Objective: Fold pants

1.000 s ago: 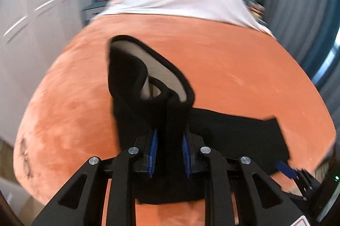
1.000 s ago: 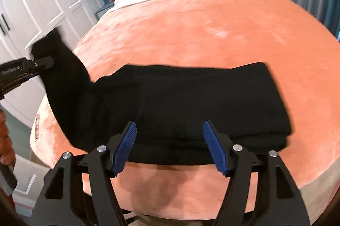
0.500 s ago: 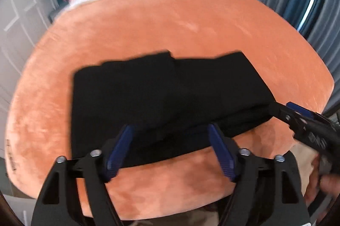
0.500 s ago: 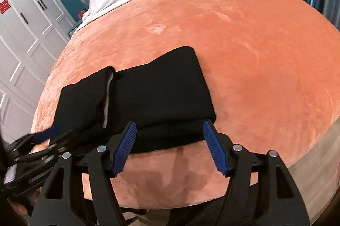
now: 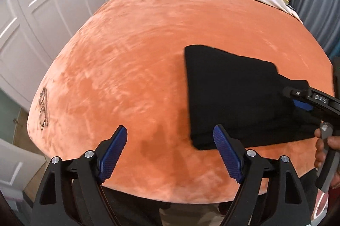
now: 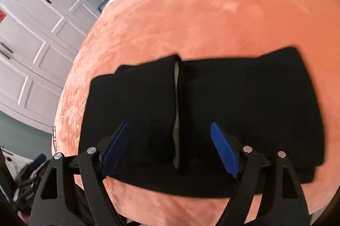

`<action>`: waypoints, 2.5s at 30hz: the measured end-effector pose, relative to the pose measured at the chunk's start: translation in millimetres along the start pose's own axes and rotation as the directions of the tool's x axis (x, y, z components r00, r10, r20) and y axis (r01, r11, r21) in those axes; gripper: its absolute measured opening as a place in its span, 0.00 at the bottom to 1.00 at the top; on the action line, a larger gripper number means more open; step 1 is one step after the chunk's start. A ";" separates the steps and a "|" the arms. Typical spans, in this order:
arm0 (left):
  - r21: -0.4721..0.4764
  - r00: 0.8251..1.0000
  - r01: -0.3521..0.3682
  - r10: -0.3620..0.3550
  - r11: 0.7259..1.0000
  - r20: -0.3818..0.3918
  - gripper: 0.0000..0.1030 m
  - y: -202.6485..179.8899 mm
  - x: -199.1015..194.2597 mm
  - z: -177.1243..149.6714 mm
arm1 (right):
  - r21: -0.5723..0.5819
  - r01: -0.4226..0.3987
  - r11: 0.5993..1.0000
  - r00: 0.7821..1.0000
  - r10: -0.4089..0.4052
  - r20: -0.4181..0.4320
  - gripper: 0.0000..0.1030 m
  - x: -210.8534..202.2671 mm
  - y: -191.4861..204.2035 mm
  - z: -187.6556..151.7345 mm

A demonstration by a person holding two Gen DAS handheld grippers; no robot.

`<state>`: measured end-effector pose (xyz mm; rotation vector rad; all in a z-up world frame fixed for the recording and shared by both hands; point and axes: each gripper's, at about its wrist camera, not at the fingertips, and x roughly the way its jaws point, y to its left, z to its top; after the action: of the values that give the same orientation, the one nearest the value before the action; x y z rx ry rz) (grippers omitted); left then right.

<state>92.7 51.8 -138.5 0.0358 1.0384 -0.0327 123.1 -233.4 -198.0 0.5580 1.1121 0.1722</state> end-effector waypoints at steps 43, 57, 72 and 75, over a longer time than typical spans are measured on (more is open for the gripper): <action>0.265 0.997 -0.003 0.025 0.964 -0.080 0.80 -176.9 60.0 26.2 | -0.088 0.274 0.958 0.937 -0.245 0.247 0.19 -103.5 -128.7 -3.3; 0.302 0.986 -0.083 0.123 0.950 -0.115 0.95 -175.7 95.6 14.3 | -0.101 -0.030 0.994 0.997 0.038 0.069 0.21 -65.6 -132.6 3.3; 0.310 0.989 -0.061 0.098 0.949 -0.107 0.95 -180.6 101.5 13.3 | 0.131 -0.128 0.983 0.982 0.108 0.154 0.08 -92.7 -184.5 -6.2; 0.314 0.990 -0.067 0.102 0.947 -0.098 0.95 -179.6 95.7 16.3 | 0.086 0.098 0.991 0.944 -0.120 0.307 0.09 -141.5 -160.3 -7.5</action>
<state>147.4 -129.4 -215.3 0.3722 1.1363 -0.1172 30.7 -424.1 -168.4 0.5621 0.8395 -0.0519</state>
